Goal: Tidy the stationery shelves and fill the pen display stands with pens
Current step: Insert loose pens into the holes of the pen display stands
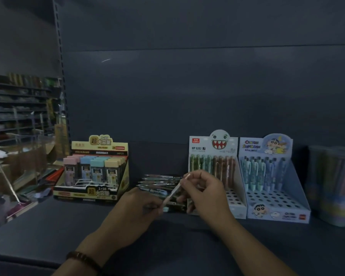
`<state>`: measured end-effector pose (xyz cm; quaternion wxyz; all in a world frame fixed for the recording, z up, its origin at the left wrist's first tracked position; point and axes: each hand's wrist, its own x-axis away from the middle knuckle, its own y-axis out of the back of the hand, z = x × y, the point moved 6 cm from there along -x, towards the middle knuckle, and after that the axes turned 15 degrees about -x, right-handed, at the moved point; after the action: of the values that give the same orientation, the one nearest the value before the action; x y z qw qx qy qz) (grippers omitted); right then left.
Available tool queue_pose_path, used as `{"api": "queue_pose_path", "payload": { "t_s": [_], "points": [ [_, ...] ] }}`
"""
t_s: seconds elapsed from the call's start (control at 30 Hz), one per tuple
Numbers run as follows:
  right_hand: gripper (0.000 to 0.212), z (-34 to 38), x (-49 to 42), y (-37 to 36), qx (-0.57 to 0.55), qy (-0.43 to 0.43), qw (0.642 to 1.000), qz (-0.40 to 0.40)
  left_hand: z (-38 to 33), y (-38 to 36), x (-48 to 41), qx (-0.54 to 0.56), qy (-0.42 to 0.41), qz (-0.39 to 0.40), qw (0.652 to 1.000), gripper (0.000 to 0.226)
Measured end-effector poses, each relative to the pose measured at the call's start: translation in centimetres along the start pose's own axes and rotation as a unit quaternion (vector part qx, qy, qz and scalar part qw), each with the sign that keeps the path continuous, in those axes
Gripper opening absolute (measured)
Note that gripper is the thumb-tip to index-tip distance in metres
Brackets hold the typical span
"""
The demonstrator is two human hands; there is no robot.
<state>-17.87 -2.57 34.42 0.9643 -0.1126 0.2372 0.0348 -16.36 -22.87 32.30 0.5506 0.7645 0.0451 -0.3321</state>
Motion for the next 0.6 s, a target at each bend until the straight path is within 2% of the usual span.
{"api": "queue_pose_path", "payload": {
  "t_s": [0.1, 0.27, 0.4, 0.53, 0.6],
  "points": [
    [0.006, 1.8, -0.7, 1.9, -0.026, 0.032, 0.998, -0.045, -3.1, 0.6, -1.7, -0.004, -0.021, -0.052, 0.998, 0.008],
    [0.015, 5.6, -2.0, 6.3, -0.029, 0.097, 0.991, -0.086, -7.3, -0.9, -5.5, 0.072, -0.026, -0.033, 0.997, 0.006],
    [0.016, 7.7, -4.1, 10.0, 0.070, 0.174, 0.977, -0.104, -10.4, -2.3, -8.1, 0.114, -0.030, -0.047, 0.992, 0.011],
    [0.014, 8.8, -6.4, 13.0, 0.140, 0.227, 0.954, -0.136, -12.5, -4.2, -9.9, 0.060, -0.052, -0.067, 0.995, 0.011],
    [0.014, 9.0, -7.3, 13.9, 0.194, 0.254, 0.936, -0.146, -13.6, -5.5, -9.8, 0.011, -0.089, -0.085, 0.992, 0.010]
  ]
}}
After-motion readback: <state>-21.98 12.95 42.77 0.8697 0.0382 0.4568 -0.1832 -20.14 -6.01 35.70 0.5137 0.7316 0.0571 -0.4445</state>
